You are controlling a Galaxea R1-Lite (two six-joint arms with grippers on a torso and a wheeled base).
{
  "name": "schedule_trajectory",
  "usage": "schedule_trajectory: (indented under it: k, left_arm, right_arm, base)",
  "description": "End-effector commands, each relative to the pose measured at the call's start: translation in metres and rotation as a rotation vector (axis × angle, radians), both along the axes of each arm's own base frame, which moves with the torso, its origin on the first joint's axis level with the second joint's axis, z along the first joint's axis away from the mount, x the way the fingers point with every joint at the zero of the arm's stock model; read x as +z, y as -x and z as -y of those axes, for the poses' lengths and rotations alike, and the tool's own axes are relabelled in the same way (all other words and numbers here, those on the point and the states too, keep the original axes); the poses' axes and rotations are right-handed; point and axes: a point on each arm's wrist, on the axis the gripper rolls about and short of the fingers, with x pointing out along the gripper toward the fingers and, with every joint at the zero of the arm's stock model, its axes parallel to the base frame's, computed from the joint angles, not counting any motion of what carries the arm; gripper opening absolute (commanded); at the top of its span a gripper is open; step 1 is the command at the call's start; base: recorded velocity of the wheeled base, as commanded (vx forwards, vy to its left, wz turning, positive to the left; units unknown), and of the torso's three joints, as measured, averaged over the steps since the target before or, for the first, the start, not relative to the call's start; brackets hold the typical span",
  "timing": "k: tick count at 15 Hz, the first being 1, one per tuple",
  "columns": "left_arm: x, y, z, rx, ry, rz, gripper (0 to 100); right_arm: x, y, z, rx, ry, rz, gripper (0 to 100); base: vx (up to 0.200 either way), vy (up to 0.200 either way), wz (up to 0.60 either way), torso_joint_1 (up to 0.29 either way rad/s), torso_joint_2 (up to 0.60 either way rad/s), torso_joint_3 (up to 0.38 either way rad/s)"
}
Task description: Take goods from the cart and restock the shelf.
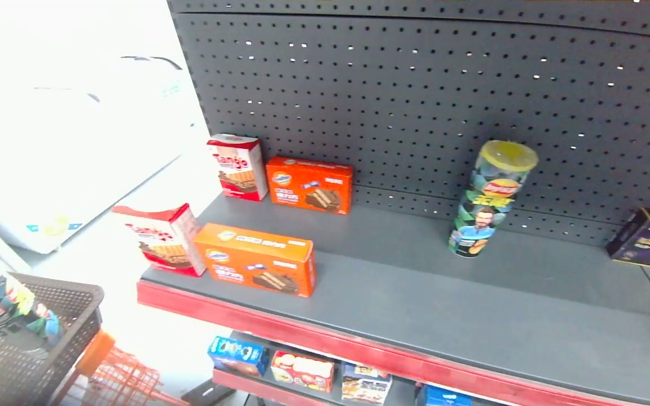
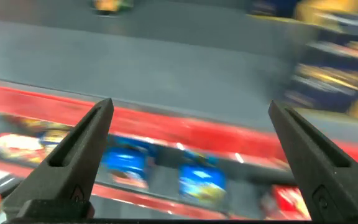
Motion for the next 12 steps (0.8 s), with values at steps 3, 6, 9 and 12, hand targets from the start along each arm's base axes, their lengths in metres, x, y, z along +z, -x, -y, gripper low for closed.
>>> schedule_trajectory:
  k: [3, 6, 9, 12]
  left_arm:
    - [0.0, 0.0, 0.0, 0.001, 0.002, 0.0, 100]
    - [0.0, 0.0, 0.0, -0.001, 0.0, 0.0, 100]
    - [0.0, 0.0, 0.0001, -0.004, -0.004, 0.0, 100]
    - [0.0, 0.0, 0.0001, -0.004, -0.003, 0.0, 100]
  right_arm:
    - [0.0, -0.0001, 0.0, 0.0, 0.002, 0.0, 100]
    - [0.0001, -0.0001, 0.0, -0.001, 0.003, 0.001, 100]
    - [0.0001, -0.0001, 0.0, -0.001, 0.003, 0.001, 100]
    - [0.0001, -0.0001, 0.0, -0.001, 0.003, 0.001, 100]
  base:
    - [0.0, 0.0, 0.6, 0.007, 0.01, 0.002]
    - [0.0, 0.0, 0.2, 0.001, 0.0, 0.001]
    - [0.0, 0.0, 0.0, 0.0, 0.0, 0.0]
    - [0.0, 0.0, 0.0, 0.0, 0.0, 0.0]
